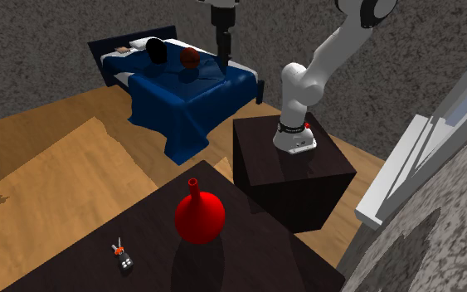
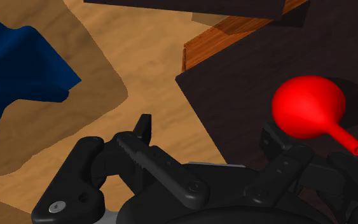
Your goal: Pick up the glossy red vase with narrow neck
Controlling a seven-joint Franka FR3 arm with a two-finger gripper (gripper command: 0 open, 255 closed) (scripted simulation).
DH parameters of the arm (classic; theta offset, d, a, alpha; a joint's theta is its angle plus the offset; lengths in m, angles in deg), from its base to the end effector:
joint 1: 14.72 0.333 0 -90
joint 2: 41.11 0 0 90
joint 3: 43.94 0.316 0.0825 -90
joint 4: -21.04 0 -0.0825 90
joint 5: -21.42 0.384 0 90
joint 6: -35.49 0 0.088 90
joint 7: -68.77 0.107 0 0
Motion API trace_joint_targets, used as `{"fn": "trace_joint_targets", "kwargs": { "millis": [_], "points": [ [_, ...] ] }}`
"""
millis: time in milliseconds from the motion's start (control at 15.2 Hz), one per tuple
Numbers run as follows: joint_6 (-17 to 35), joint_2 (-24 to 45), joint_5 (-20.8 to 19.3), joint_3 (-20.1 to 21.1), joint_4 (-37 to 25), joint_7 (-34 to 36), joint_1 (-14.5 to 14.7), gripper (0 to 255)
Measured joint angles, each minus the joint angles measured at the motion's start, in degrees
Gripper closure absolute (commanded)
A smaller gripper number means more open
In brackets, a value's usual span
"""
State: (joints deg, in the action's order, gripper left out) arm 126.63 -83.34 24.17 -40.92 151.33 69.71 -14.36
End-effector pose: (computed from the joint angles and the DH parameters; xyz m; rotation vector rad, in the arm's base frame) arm 0.3225 0.0297 0.6153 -3.1259 -0.0472 -0.0823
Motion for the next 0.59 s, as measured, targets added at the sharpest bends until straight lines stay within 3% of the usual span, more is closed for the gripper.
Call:
{"fn": "trace_joint_targets", "kwargs": {
  "millis": [594],
  "points": [
    [8.7,6.0,3.3,7.0,2.2,6.8,2.1,0]
  ]
}}
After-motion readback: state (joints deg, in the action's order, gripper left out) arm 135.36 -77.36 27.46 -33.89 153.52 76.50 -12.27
